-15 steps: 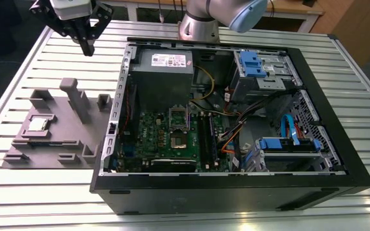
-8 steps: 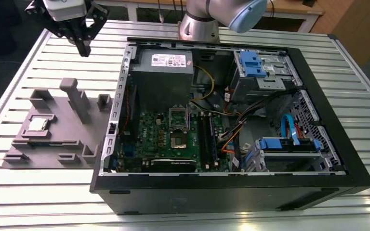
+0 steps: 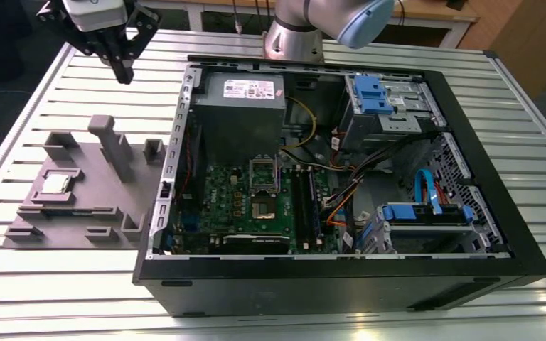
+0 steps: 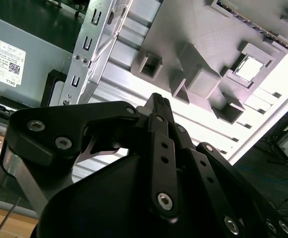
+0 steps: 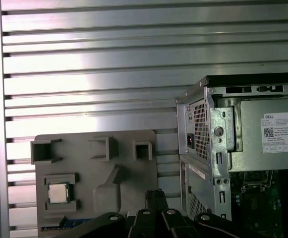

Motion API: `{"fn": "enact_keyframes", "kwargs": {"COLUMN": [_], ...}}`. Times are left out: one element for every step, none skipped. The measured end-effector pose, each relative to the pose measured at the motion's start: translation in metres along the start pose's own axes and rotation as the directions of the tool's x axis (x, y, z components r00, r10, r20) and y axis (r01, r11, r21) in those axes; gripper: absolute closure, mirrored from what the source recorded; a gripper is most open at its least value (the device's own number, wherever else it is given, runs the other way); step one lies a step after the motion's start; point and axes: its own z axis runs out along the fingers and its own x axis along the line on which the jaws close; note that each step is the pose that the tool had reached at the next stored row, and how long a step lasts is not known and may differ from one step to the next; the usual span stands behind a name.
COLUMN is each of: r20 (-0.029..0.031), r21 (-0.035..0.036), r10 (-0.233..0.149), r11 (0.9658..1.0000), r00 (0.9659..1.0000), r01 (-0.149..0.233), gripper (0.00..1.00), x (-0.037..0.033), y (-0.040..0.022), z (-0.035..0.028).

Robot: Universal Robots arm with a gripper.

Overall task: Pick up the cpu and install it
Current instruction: 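Reach for the cpu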

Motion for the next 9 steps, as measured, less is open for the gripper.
{"fn": "enact_keyframes", "kwargs": {"r20": [-0.0001, -0.0002, -0.0001, -0.0001, -0.0002, -0.0001, -0.0001, -0.0001, -0.0002], "r21": [0.0000, 0.0002, 0.0001, 0.0001, 0.0001, 0.0001, 0.0001, 0.0001, 0.0001], "r10": [0.000, 0.000, 0.000, 0.000, 0.000, 0.000, 0.000, 0.000, 0.000], "r11": [1.0000, 1.0000, 1.0000, 1.0000, 1.0000, 1.0000, 1.0000, 1.0000, 1.0000], "r00": [1.0000, 1.0000, 1.0000, 1.0000, 1.0000, 1.0000, 1.0000, 1.0000, 1.0000], "r01": [0.000, 0.000, 0.000, 0.000, 0.000, 0.000, 0.000, 0.000, 0.000], "gripper": [0.90, 0.90, 0.90, 0.90, 0.90, 0.90, 0.90, 0.90, 0.90], "x": [0.0005, 0.0012, 0.0018, 0.0027, 0.0034, 0.0040, 0.0046, 0.0054, 0.0061], "y": [0.0000, -0.0001, -0.0001, -0.0002, -0.0003, -0.0003, -0.0004, -0.0004, -0.0005], "z": [0.0001, 0.0001, 0.0004, 0.0005, 0.0007, 0.0008, 0.0009, 0.0011, 0.0012]}}
